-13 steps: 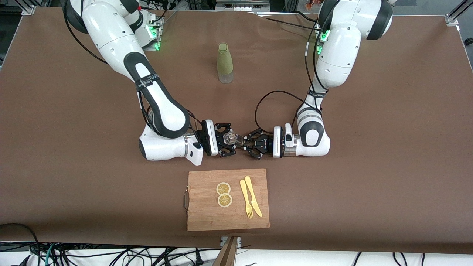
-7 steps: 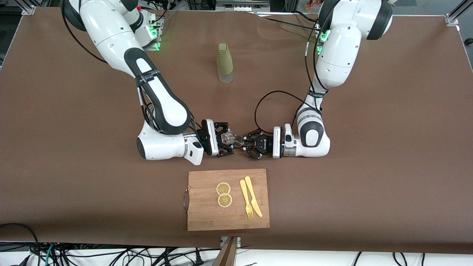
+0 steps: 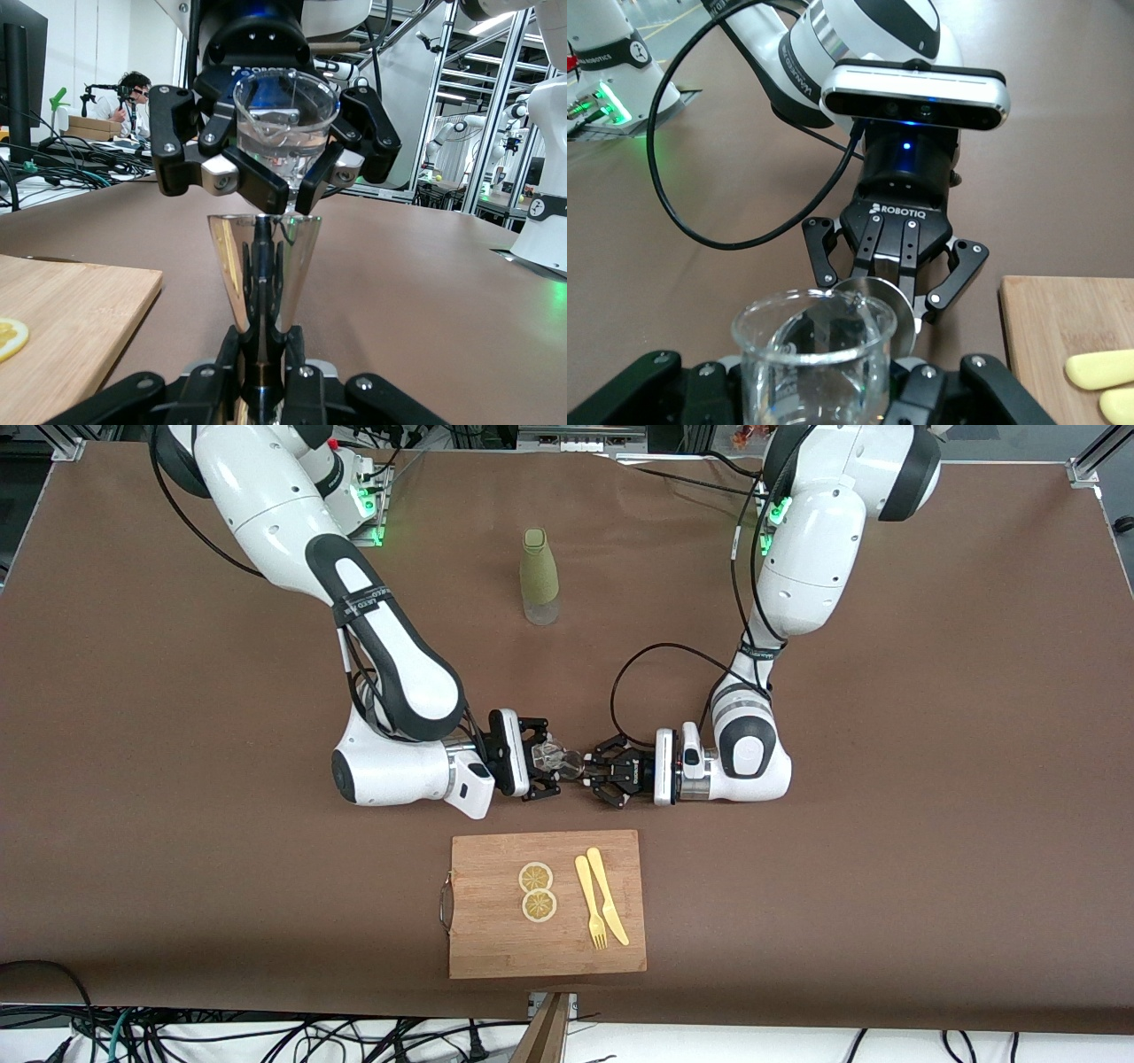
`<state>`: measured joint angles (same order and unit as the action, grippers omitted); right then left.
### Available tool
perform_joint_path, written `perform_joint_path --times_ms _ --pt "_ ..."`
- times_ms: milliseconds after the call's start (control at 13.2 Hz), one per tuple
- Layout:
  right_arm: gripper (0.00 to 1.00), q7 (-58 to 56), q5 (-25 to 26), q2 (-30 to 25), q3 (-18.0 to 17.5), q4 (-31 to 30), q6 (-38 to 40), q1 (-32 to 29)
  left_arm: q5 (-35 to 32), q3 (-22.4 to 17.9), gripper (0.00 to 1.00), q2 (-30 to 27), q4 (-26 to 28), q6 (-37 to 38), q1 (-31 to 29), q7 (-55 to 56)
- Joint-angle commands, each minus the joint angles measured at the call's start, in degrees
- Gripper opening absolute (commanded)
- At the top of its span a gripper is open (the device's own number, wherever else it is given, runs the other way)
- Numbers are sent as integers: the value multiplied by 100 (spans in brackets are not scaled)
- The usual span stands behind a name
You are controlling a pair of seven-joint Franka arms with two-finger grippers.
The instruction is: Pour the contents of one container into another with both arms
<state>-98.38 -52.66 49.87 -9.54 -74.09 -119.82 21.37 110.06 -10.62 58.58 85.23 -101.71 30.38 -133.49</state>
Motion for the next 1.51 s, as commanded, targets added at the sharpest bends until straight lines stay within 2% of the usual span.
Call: perform_joint_path --times_ms 0,1285,1436 --pt "7 425 369 -100 31 25 -86 96 191 -28 0 40 -112 -77 64 -98" --pt "7 584 344 -214 5 61 -24 87 191 -28 0 49 -112 -69 64 -142" --pt "7 505 -5 -241 5 43 28 69 191 -28 0 66 -111 -60 64 -142"
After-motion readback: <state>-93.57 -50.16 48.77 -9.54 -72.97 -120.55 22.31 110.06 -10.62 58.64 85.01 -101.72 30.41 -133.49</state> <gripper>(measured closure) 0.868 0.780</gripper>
